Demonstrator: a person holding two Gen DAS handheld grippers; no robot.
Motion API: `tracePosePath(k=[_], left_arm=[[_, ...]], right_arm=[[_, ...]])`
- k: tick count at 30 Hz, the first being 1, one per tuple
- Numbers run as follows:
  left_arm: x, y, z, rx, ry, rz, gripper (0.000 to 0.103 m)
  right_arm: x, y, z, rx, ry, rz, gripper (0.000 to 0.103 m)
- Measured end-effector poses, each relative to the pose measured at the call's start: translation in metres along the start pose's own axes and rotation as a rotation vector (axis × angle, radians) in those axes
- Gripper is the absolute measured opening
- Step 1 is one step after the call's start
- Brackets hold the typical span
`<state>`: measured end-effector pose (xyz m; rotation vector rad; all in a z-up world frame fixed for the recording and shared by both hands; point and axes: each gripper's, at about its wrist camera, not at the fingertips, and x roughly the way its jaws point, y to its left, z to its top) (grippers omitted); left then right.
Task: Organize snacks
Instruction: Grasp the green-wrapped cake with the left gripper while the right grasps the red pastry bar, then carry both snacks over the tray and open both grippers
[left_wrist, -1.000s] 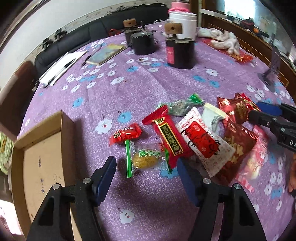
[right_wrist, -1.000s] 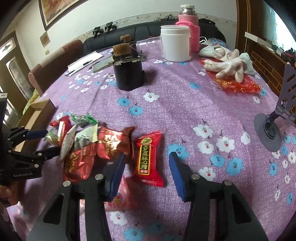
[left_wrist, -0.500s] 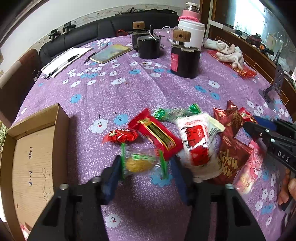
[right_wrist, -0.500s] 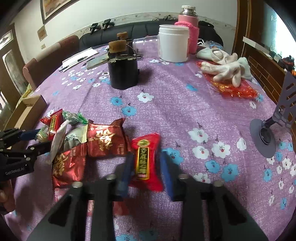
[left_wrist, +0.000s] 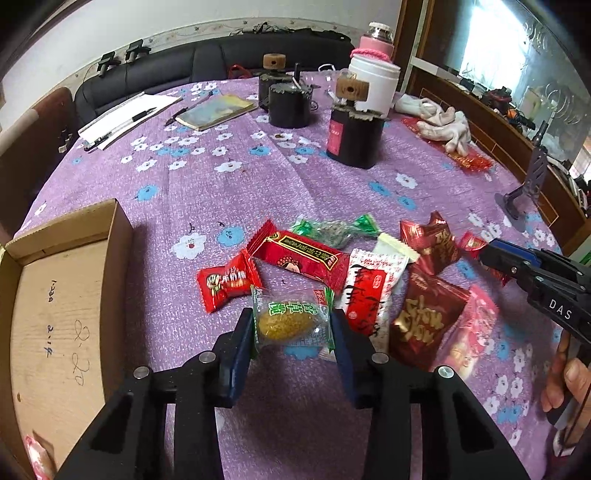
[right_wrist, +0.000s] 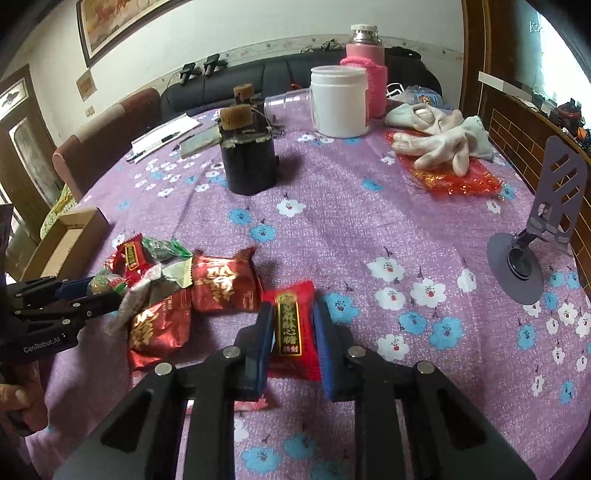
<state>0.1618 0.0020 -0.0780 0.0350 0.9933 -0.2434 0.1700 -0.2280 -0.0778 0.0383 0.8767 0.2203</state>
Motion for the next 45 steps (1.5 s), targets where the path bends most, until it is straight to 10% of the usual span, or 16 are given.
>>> tracePosePath(k=[5,7,27,34,38,40,45], left_arm=[[-0.016,-0.002,-0.003,-0.008,-0.033,-0.001,0.043],[-0.023,-0.001,-0.004,-0.011,-0.042,-0.003,0.043],[-0.063,0.002,-0.02,-0.016,-0.096,-0.017,0.043],[-0.061,0.001,-0.02,-0.014,-0.089,-0.025,0.043],[-0.061,0.002,-0.02,-0.015,-0.088,-0.03,0.043],[-0.061,0.002,-0.02,-0.015,-0.088,-0.029,0.043],[-0.066,0.004,-0.02,-0.017,-0.099,-0.024,0.043]], right_arm=[[-0.01,0.0,-0.003,0.008,-0.014,0.013,0.019],[-0.012,0.001,-0.005,0.012,-0.011,0.026,0.0],[-0.015,0.003,-0.025,0.008,0.026,0.005,0.001],[-0.012,0.009,-0.026,-0.004,0.024,0.011,0.055],[-0.001,0.011,-0.031,-0.024,0.058,-0.033,0.051],[-0.001,0.01,-0.033,-0.028,0.051,-0.062,0.021],[-0.009,0.005,-0.033,-0.01,0.033,-0.054,0.019]])
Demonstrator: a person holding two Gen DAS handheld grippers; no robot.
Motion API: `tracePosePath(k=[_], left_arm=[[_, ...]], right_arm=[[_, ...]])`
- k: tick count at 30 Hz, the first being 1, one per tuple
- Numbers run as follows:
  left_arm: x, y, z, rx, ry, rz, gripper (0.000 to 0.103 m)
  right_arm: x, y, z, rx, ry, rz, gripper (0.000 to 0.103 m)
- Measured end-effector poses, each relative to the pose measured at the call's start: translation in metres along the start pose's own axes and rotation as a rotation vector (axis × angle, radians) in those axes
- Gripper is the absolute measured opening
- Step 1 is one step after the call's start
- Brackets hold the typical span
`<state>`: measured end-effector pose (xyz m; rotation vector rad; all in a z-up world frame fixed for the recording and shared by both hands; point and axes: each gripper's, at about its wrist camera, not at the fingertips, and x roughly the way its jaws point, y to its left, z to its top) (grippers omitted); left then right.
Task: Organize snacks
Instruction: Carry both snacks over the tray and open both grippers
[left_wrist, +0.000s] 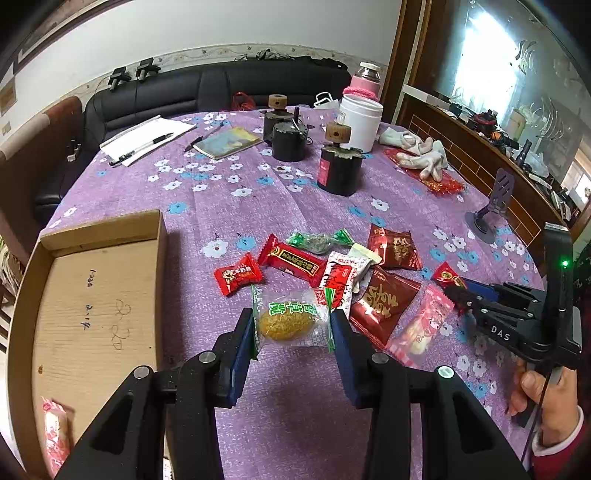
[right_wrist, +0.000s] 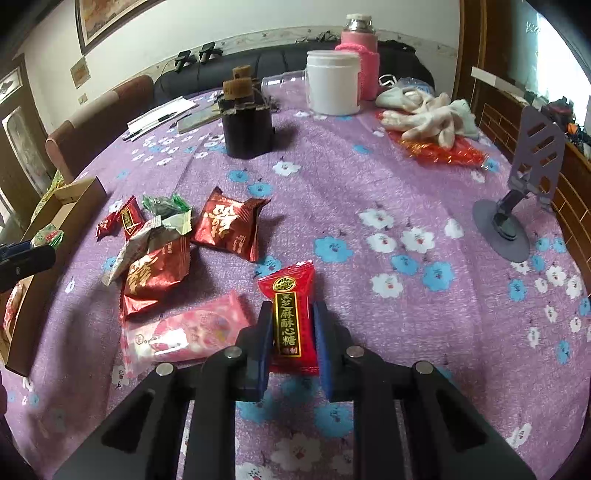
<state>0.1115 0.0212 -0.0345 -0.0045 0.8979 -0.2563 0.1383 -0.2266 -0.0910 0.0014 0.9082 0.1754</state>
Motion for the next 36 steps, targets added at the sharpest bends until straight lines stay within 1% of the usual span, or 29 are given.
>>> tracePosePath(k=[3,6,9,13,16,25,28,31,36], left_arm=[[-0.006,0.003,0.0,-0.002,-0.01,0.004,0.043],[-0.016,0.01,0.0,-0.008,-0.026,0.012,0.043],[-0.028,0.019,-0.003,-0.024,-0.042,0.027,0.043],[-0.042,0.04,-0.009,-0.055,-0.057,0.074,0.043],[-0.051,0.061,-0.014,-0.093,-0.063,0.104,0.044],[-0.075,0.135,-0.034,-0.225,-0.074,0.204,0.044],[-0.076,0.155,-0.04,-0.261,-0.068,0.229,0.044],[-0.074,0.168,-0.044,-0.278,-0.058,0.252,0.044],[-0.068,0.185,-0.049,-0.3,-0.038,0.274,0.044]], right_arm=[[-0.011,0.002,0.002,0.006,-0.029,0.01,0.019],[-0.024,0.013,0.008,-0.01,-0.058,0.032,0.019],[-0.036,0.032,0.015,-0.029,-0.078,0.085,0.02],[-0.044,0.069,0.022,-0.071,-0.092,0.171,0.02],[-0.047,0.106,0.027,-0.119,-0.095,0.231,0.02],[-0.041,0.207,0.033,-0.232,-0.062,0.394,0.02],[-0.036,0.239,0.03,-0.271,-0.046,0.428,0.02],[-0.031,0.267,0.025,-0.302,-0.025,0.463,0.02],[-0.02,0.299,0.019,-0.339,0.005,0.486,0.02]])
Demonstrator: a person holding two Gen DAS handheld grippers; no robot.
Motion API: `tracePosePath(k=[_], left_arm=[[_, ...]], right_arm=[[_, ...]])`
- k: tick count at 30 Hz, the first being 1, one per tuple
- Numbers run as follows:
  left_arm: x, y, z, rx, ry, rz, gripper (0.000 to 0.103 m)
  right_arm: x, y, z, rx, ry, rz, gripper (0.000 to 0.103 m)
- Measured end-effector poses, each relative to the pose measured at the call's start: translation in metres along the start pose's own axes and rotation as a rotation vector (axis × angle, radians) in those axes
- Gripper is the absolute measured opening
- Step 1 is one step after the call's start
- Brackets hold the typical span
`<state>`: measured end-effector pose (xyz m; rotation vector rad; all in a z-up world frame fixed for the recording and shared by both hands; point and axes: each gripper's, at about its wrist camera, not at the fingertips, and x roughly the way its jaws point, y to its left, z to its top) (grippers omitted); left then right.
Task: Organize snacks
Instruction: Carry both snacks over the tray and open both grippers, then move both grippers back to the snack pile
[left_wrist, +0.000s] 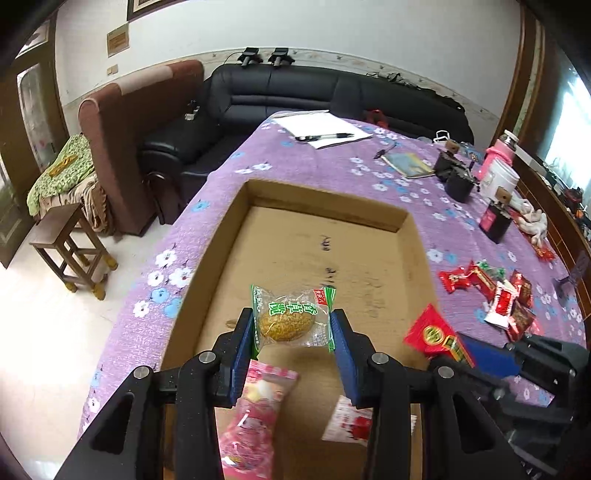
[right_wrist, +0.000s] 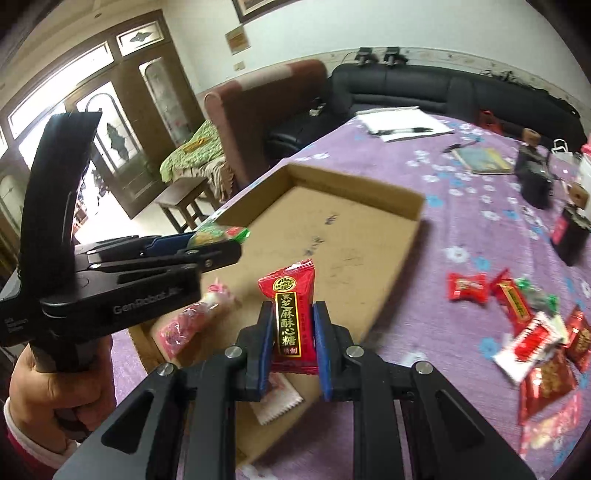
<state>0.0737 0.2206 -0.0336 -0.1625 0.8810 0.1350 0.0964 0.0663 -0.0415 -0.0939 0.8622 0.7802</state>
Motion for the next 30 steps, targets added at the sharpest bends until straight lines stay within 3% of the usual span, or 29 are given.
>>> tracePosePath(k=[19,24,25,27,30], left_arm=[[0.034,0.013,0.0,-0.02,0.075,0.064,0.048],[0.032,0.014,0.001,-0.027,0.069,0.073,0.053],[0.032,0.015,0.001,-0.028,0.068,0.075,0.056],[0.029,0.016,0.002,-0.034,0.06,0.075,0.075],[0.021,0.016,0.003,-0.04,0.03,0.073,0.086]], right_arm=[[0.041,0.002,-0.005,0.006,0.085,-0.04,0.021],[0.039,0.0,-0.004,0.004,0.072,-0.04,0.029],[0.037,0.0,-0.003,0.001,0.069,-0.043,0.029],[0.033,0.0,-0.002,0.001,0.061,-0.044,0.032],[0.022,-0.002,-0.002,0.006,0.038,-0.05,0.037]])
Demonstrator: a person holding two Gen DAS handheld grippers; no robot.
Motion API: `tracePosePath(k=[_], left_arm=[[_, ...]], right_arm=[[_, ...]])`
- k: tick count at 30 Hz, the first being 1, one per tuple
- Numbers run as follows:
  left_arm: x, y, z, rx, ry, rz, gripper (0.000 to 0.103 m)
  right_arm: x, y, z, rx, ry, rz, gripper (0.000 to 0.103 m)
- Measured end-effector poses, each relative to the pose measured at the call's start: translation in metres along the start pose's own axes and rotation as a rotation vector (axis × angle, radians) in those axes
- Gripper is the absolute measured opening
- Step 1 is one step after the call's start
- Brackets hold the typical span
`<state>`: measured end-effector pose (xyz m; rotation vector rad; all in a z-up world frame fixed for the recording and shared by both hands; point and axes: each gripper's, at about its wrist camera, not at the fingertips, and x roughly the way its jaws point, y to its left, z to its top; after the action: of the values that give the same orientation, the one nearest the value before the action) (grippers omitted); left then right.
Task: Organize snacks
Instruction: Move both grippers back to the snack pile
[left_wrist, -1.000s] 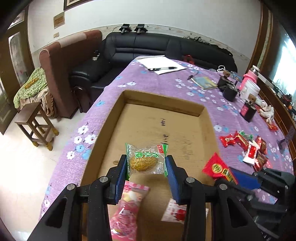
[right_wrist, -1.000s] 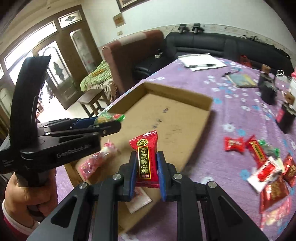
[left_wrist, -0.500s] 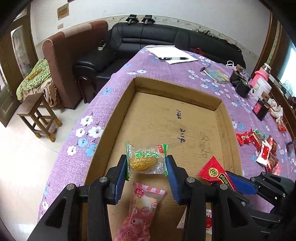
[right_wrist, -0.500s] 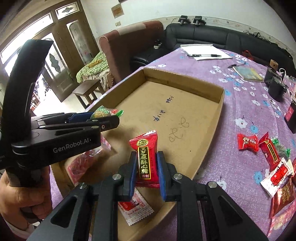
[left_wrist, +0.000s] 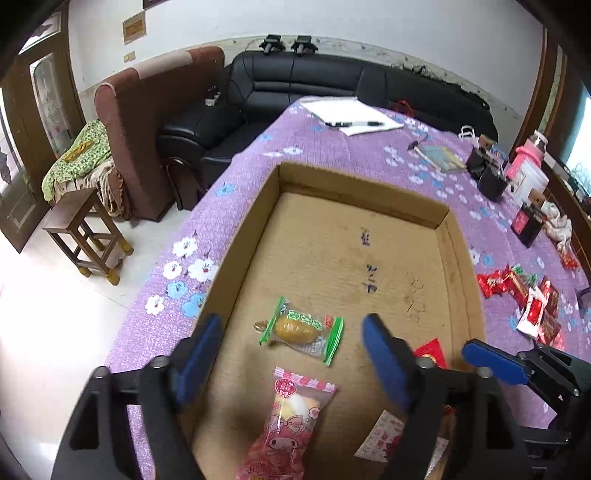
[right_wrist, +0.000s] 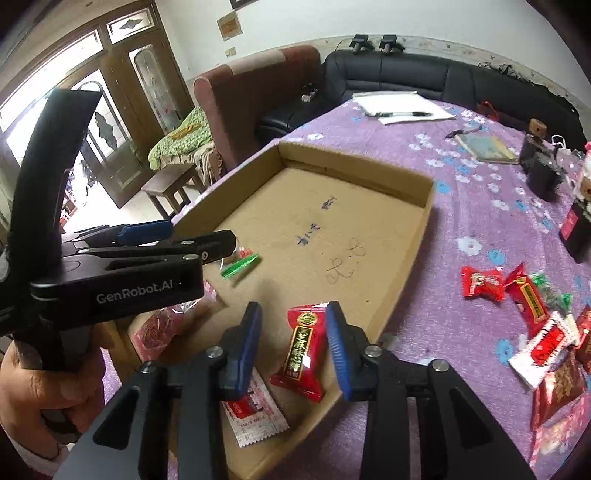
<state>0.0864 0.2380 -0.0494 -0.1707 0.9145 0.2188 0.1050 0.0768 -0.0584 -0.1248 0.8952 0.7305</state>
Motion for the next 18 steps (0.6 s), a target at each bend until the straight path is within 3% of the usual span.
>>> tracePosePath(k=[11,16,18], left_arm=[[-0.014,-0.023,-0.001,0.039,-0.017,-0.004,0.089],[-0.025,-0.069,-0.008,0.117,-0.033,-0.057,0.09],[-0.029,-0.092,-0.01,0.157,-0.036,-0.077,0.092]], right_arm=[[-0.072,-0.047,-0.025,0.06,-0.102,-0.083,0.047],[-0.105,-0.094,-0.056,0.135,-0.125,-0.183,0.065],[-0.115,-0.116,-0.069,0.164,-0.123,-0.226,0.066]])
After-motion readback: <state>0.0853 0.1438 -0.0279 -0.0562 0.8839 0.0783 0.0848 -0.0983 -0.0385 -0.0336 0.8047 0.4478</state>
